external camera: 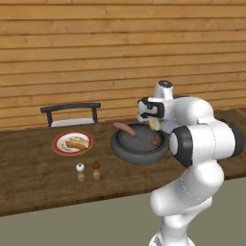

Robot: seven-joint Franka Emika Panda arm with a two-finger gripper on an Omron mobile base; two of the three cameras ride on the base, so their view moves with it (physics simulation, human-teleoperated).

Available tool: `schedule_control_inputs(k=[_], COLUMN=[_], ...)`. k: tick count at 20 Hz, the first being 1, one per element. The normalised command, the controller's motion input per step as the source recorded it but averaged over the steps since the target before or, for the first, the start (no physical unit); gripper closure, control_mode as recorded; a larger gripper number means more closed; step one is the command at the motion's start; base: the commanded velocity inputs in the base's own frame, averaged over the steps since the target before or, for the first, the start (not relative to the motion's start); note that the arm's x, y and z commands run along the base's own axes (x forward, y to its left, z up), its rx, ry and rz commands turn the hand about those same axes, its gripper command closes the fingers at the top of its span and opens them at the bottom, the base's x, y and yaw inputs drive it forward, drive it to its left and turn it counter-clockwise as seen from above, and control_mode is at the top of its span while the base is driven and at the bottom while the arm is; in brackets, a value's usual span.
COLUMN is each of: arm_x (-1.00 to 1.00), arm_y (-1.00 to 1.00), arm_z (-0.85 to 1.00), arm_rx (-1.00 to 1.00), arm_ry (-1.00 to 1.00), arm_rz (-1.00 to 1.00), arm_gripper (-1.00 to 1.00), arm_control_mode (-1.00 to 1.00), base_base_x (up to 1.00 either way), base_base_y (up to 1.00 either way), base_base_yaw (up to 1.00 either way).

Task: Place one bun and one sausage from the bowl on each plate.

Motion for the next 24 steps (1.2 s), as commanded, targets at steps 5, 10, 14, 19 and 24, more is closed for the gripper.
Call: schedule_control_inputs(k=[5,10,14,19,24], arm_x=[0.02,0.07,0.21,0.43,0.36], arm_y=[-0.69,-0.82,-0.70,-0.32,-0.24], arm_z=[0.02,-0.04,-0.17,-0.43,-0.18], arm_rx=[0.02,0.06,0.04,0.03,0.00], arm_ry=[-0.01,0.00,0.02,0.03,0.03], arm_rz=[-0.01,-0.02,0.00,0.00,0.00], arm_gripper=[1.00,1.00,1.00,1.00,1.00], arm_control_mode=[-1.00,-1.00,-1.00,-1.00,-1.00], base_base_x=[0.00,0.00,0.00,0.00,0.00], base_base_y=[0.00,0.00,0.00,0.00,0.00], base_base_yaw=[0.00,0.00,0.00,0.00,0.00])
